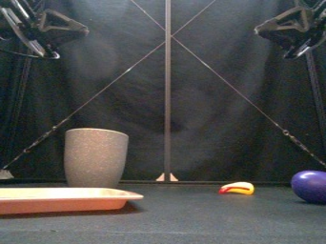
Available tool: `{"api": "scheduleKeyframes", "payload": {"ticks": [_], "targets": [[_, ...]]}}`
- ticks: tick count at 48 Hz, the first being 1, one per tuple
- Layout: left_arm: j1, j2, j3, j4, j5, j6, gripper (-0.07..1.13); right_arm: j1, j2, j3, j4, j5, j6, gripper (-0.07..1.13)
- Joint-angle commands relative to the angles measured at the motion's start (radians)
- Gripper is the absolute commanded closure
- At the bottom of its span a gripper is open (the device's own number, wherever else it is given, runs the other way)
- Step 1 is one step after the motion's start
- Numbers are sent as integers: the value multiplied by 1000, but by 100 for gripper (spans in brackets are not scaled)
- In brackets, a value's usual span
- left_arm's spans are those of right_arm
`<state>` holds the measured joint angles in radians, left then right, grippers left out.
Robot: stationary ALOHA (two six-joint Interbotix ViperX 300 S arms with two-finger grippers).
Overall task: Pick the shrimp then place it in the grey bowl
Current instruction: Pick the shrimp
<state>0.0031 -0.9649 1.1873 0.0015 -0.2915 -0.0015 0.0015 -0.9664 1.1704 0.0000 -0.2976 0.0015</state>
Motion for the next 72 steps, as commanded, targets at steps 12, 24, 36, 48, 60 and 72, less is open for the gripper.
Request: {"api": "scheduleKeyframes", "payload": {"ticks": [12,24,36,48,60,72], "targets": [[31,15,-14,-3,11,2,106,-104,192,-35,44,92,6,106],[41,15,-8,-5,18,0,106,-206,353,-78,74,273,6,104],[41,14,-8,-5,18,0,106,-227,462,-103,75,293,6,70],[35,15,-12,-5,12,-2,106,-245,574,-144,133,265,23,21],[34,15,-12,-5,8,-2,106,-253,729,-184,143,275,23,18],[32,14,-11,-5,3,-2,106,-261,853,-229,137,308,21,18]]}}
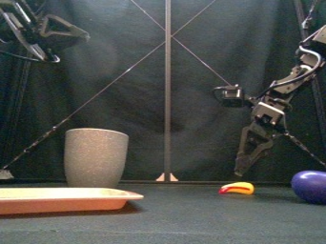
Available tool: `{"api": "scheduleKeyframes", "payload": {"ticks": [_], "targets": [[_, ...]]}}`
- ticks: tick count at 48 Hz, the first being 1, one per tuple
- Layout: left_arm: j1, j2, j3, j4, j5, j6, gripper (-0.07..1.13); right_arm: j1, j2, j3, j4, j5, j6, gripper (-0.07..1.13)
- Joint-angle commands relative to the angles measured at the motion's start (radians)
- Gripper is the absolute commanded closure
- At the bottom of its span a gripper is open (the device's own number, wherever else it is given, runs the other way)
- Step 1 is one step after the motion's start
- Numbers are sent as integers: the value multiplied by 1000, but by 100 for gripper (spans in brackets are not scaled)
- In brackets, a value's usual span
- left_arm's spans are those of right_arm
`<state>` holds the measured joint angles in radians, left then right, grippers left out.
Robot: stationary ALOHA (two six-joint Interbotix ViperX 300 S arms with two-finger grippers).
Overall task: Pick the shrimp then place it in the grey bowl
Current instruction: Pick the shrimp
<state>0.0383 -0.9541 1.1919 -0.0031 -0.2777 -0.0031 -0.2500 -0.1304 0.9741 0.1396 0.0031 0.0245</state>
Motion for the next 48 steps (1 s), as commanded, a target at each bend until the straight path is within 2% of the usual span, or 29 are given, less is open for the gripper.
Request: {"api": "scheduleKeyframes", "payload": {"ticks": [1,13,33,48], "targets": [[-3,3,-15,-2,-11,0,106,-12,25,-35,-5,9,-2,18],[-3,3,-15,-2,-14,-2,106,-38,72,-43,-3,18,0,18],[-5,3,-14,-8,-20,0,106,-38,84,-41,8,41,2,19],[-5,5,-12,-8,-18,0,106,-38,89,-46,12,43,2,43]]}}
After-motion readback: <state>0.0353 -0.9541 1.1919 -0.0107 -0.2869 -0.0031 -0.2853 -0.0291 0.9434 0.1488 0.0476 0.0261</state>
